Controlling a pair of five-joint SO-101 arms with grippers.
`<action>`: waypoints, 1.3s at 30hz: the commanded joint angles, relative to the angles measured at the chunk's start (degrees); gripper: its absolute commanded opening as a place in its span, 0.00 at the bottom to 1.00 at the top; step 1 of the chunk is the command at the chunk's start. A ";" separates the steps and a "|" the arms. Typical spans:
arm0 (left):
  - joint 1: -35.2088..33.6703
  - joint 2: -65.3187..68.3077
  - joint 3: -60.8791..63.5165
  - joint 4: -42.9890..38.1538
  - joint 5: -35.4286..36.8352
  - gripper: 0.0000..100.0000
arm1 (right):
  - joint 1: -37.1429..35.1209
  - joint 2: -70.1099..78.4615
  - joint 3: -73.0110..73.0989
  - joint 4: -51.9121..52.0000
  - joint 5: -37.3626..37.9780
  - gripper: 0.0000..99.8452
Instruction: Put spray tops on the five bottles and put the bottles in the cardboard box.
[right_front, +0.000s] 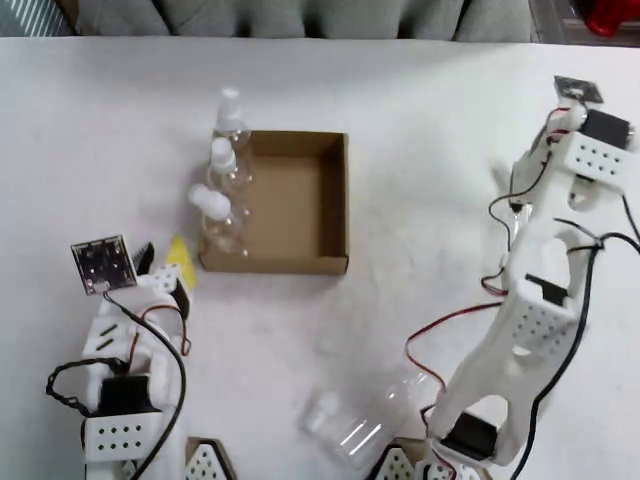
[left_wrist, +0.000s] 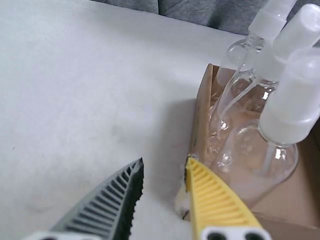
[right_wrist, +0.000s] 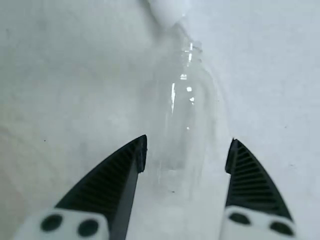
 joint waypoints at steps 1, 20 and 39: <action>-0.13 0.84 -0.44 -1.32 0.26 0.15 | -2.77 3.38 -5.89 1.27 -1.41 0.21; -0.13 0.84 -0.44 -1.32 0.26 0.15 | -2.15 14.29 -7.38 1.36 -0.88 0.11; -0.22 0.84 -0.44 -1.41 0.26 0.15 | -1.10 -13.49 26.46 -4.44 1.49 0.02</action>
